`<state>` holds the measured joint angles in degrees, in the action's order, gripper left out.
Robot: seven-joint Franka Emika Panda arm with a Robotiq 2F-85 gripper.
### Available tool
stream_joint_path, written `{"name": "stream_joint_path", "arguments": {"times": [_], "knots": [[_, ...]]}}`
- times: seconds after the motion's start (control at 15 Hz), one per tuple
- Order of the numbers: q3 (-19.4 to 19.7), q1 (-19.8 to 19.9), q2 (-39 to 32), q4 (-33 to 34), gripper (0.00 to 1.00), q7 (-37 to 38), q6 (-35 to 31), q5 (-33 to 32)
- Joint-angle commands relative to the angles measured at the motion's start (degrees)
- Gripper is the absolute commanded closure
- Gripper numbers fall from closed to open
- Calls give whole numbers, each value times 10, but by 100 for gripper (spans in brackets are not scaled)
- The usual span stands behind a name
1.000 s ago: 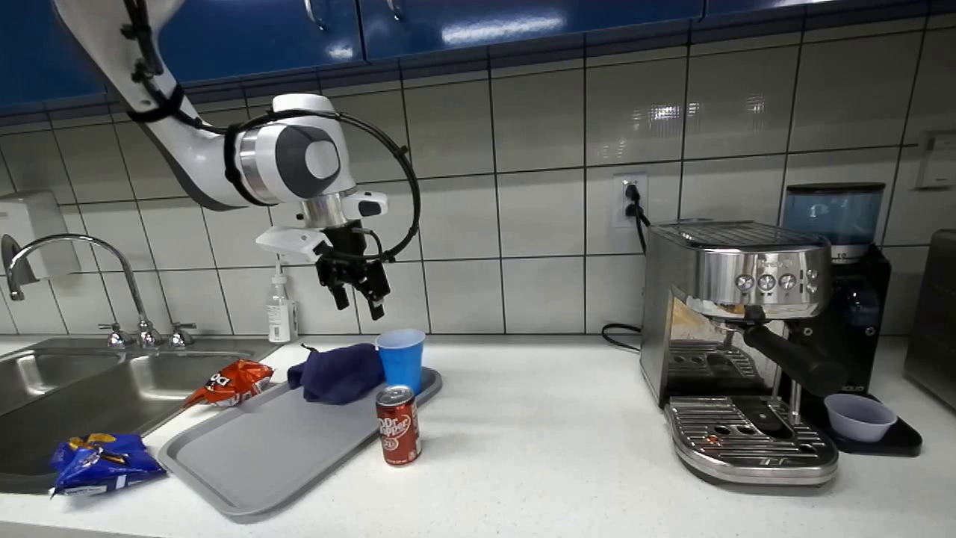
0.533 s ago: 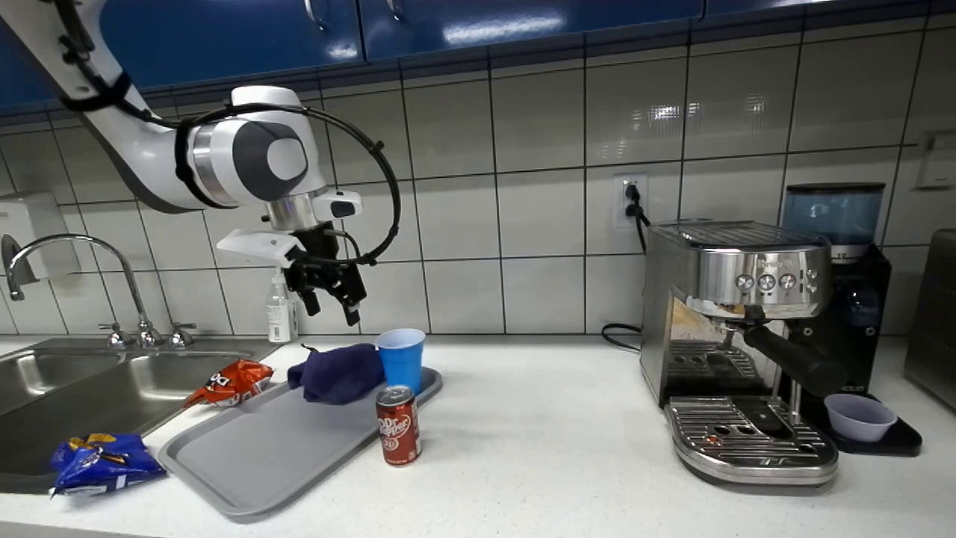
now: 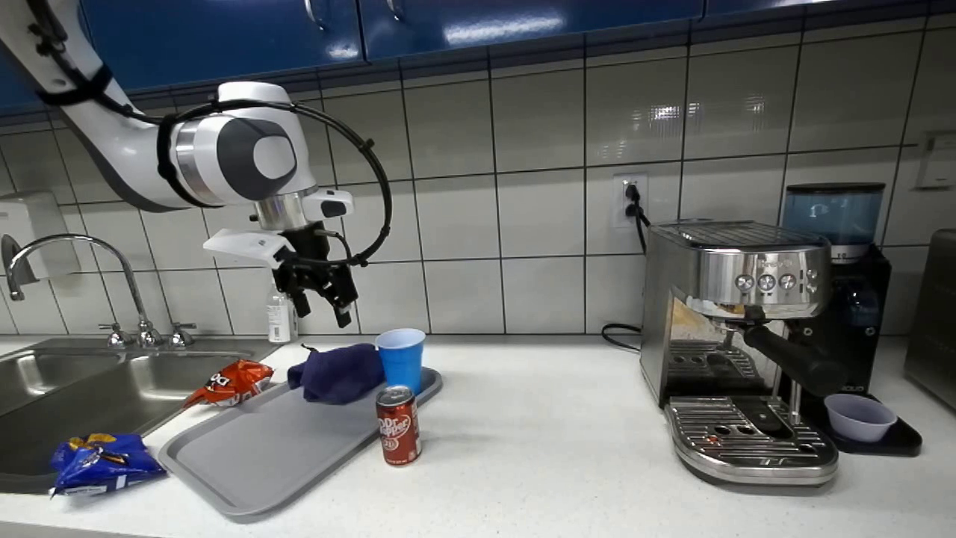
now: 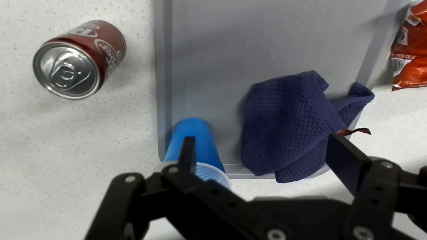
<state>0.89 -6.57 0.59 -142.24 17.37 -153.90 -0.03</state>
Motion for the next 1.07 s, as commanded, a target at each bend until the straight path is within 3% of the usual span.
{"name": "stream_joint_path", "arguments": {"times": [0.0, 0.13, 0.53, 1.0], "knots": [[-14, 15, 0, 0, 0, -2, 1, 1], [-14, 15, 0, 0, 0, -2, 1, 1], [-45, -2, 30, -16, 0, -118, -19, 86], [-71, -43, 57, -35, 0, -312, -31, 218]]}}
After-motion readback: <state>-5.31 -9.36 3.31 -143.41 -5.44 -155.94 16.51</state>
